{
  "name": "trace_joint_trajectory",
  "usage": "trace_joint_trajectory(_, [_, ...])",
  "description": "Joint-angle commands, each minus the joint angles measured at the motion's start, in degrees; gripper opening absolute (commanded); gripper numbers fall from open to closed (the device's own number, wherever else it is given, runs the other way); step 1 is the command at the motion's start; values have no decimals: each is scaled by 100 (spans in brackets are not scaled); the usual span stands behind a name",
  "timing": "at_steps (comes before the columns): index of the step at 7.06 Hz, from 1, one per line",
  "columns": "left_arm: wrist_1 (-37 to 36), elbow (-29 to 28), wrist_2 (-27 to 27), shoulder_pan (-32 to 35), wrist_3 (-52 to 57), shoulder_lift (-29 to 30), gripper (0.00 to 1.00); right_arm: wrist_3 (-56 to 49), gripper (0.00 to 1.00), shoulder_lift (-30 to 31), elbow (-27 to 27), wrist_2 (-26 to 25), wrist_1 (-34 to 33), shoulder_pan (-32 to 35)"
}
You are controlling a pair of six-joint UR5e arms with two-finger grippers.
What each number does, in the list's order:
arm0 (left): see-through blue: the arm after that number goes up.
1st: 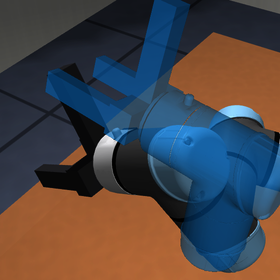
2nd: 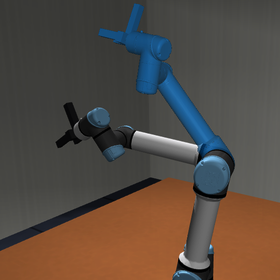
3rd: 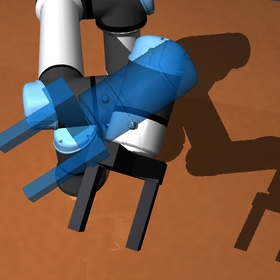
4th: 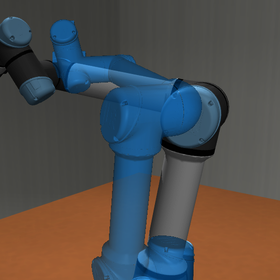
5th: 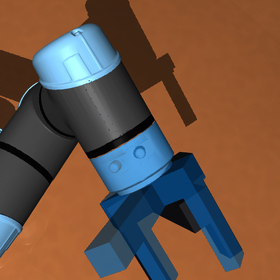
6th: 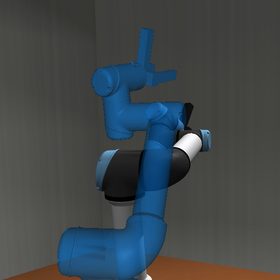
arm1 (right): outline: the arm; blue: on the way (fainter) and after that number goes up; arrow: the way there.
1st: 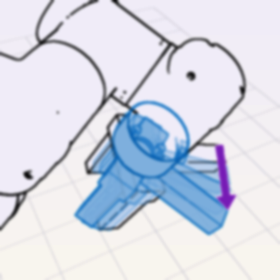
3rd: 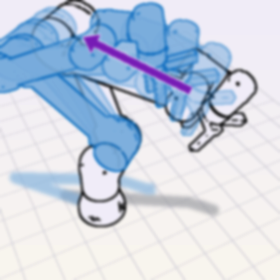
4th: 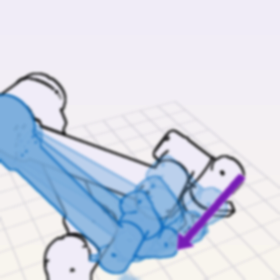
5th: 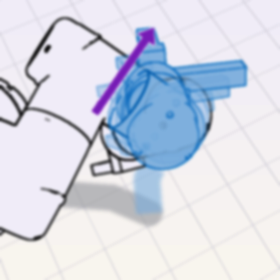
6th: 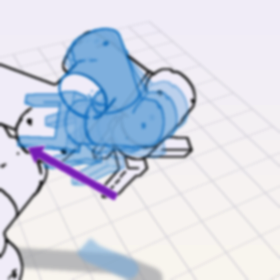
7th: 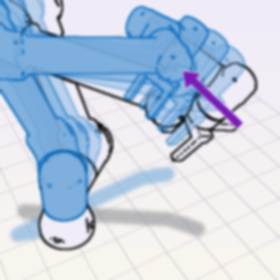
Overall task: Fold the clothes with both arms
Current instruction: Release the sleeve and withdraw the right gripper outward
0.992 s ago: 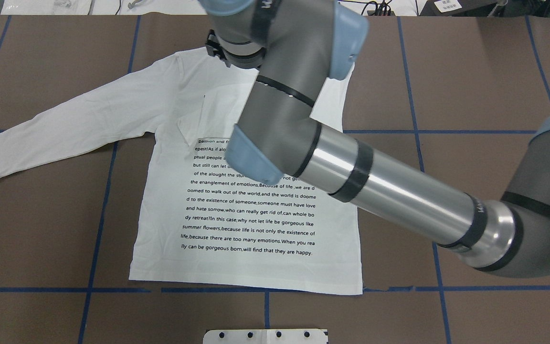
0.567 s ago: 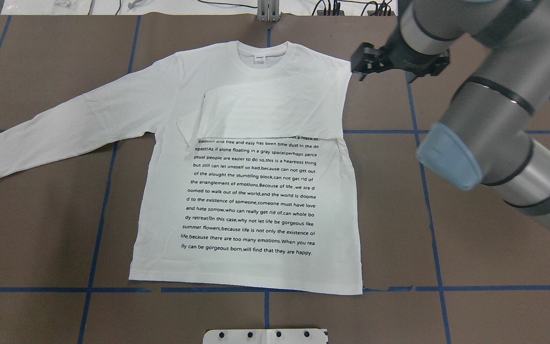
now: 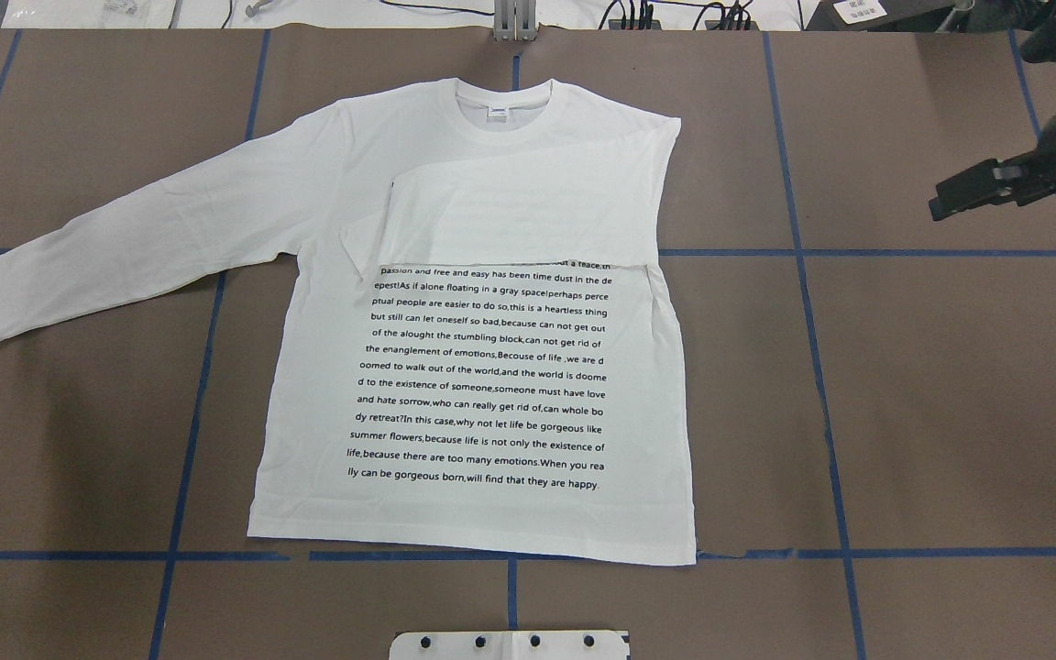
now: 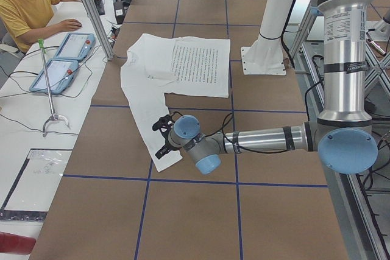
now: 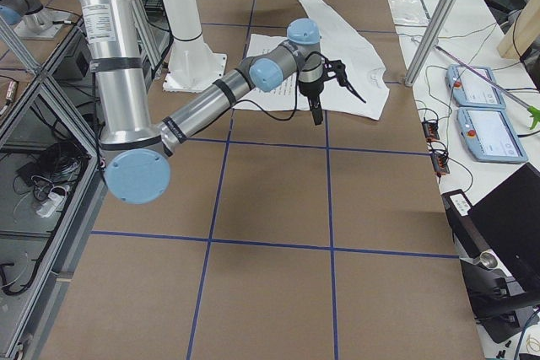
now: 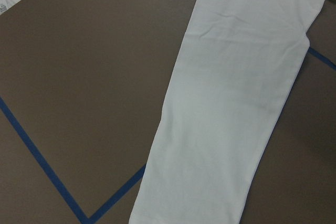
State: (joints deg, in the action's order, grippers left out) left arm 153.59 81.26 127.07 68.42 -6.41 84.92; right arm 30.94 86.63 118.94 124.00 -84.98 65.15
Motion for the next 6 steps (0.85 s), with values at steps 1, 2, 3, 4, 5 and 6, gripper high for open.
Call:
trace_joint_trajectory(1, [250, -277, -437, -512, -247, 7, 100, -202, 100, 776, -72, 185, 884, 235])
trace_joint_trajectory(2, [250, -338, -438, -566, -238, 7, 100, -193, 100, 777, -90, 185, 886, 235])
trace_joint_trajectory(3, [233, -374, -446, -645, -238, 7, 100, -184, 100, 785, -90, 177, 886, 235])
trace_joint_trajectory(4, [233, -409, -446, -724, -238, 7, 100, -184, 100, 820, -90, 151, 895, 235])
trace_joint_trajectory(5, [241, -444, -446, -803, -230, 7, 100, -184, 100, 821, -99, 150, 895, 235])
trace_joint_trajectory(6, [250, -436, -560, -882, -229, 7, 99, -184, 100, 821, -116, 142, 895, 235])
